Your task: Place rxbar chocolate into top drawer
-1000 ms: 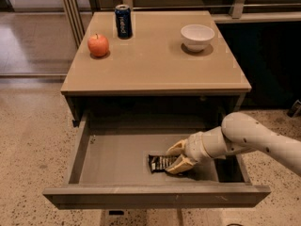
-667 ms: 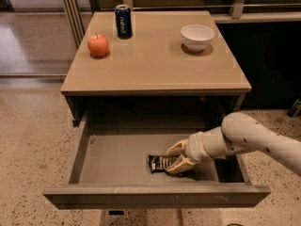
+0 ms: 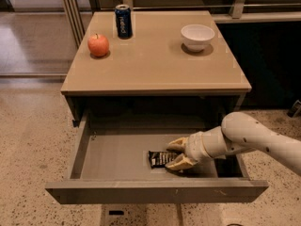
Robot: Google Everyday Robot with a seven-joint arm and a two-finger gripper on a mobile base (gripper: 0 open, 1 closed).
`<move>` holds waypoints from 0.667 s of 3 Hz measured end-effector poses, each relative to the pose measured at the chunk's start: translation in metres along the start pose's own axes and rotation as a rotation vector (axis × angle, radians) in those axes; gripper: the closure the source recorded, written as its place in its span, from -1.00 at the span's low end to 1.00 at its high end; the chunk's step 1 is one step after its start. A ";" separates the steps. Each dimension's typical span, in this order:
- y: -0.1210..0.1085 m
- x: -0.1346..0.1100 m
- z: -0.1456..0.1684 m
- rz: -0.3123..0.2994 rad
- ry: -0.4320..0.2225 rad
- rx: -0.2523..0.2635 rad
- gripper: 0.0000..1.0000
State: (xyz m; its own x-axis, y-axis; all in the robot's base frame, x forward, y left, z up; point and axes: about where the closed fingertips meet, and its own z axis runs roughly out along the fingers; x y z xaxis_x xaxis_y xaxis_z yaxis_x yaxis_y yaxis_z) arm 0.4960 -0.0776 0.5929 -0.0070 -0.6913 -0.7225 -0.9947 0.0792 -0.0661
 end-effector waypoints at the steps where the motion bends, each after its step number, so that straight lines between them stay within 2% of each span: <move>1: -0.007 -0.013 -0.012 -0.037 0.017 0.038 -1.00; 2: -0.007 -0.013 -0.012 -0.037 0.017 0.038 -1.00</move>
Offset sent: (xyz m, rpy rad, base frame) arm 0.0051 -0.0005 0.0156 -0.0188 -0.0460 -0.0031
